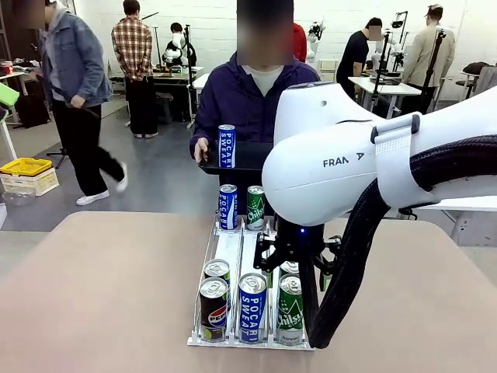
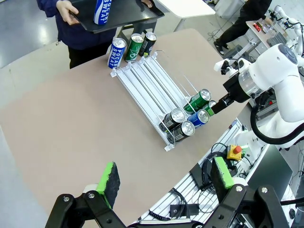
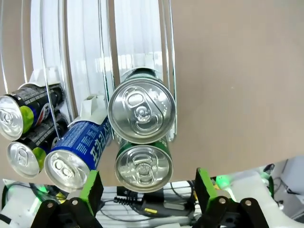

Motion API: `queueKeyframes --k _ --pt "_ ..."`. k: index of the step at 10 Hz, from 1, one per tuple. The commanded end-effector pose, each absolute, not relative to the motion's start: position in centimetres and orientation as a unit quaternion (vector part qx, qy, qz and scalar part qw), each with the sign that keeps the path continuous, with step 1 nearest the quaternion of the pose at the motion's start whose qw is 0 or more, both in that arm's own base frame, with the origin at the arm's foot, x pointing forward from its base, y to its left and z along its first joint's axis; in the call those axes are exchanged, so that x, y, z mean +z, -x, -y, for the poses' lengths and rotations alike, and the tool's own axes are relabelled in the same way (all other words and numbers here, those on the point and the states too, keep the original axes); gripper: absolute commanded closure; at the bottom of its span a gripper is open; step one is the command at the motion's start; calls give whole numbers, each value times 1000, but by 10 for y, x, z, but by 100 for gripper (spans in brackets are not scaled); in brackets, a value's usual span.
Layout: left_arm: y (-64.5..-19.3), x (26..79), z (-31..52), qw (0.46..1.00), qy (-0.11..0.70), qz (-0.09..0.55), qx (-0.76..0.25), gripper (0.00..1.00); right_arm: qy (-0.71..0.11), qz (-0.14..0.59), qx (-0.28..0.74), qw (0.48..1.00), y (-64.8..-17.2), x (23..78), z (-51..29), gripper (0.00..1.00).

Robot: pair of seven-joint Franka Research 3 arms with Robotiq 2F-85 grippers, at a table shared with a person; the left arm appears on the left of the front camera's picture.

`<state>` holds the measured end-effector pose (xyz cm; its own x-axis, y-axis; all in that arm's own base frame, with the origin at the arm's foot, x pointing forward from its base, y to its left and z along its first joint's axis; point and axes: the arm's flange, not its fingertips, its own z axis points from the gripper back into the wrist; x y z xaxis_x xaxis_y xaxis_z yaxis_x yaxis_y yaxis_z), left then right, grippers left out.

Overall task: Retrieve and hand over the desired beverage to the person.
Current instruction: Pick up another can of the same type that the person held from the Automatic Can Dispenser.

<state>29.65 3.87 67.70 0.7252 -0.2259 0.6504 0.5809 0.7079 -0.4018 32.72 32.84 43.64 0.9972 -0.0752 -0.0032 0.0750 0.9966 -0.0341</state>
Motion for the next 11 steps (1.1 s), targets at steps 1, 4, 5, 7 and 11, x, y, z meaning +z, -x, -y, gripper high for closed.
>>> queueKeyframes --k 1,4,5,7,11 --pt "-297 677 -40 873 313 293 -234 0 13 15 -25 999 -332 431 -321 0" --pt "-297 677 -40 873 313 293 -234 0 12 19 -15 1000 -336 430 -318 0" --pt "-297 677 -40 873 313 293 -234 0 11 16 -6 1000 -338 428 -318 0" --pt "-297 677 -40 873 313 293 -234 0 10 12 5 1000 -339 424 -317 0" --pt "-297 677 -40 873 313 293 -234 0 7 0 21 1000 -336 420 -318 0"
